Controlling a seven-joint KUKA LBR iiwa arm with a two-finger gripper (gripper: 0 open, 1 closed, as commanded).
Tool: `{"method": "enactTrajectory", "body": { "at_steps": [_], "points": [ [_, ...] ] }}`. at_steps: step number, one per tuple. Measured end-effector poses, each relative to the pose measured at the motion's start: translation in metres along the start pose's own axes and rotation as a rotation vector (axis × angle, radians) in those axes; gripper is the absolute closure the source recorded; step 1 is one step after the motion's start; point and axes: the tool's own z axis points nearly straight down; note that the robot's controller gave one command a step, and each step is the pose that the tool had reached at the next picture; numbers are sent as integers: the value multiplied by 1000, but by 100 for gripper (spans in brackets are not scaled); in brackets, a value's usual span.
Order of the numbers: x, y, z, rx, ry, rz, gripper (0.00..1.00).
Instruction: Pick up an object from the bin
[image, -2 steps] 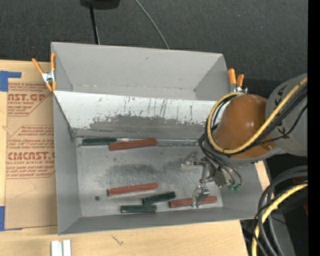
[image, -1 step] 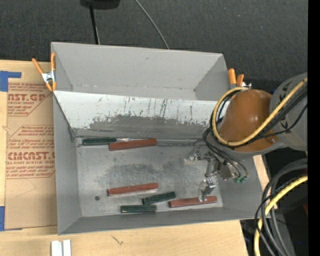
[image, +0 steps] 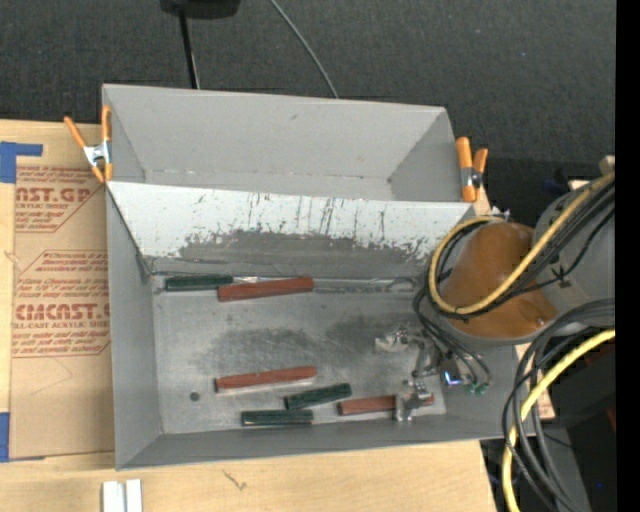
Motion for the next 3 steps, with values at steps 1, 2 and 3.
{"method": "enactTrajectory", "body": {
  "at_steps": [1,2,3],
  "points": [
    [-7,8,-4,8,4,-159,100],
    [-7,8,-5,8,4,-157,100],
    [-6,9,-7,4,9,-157,100]
  ]
}}
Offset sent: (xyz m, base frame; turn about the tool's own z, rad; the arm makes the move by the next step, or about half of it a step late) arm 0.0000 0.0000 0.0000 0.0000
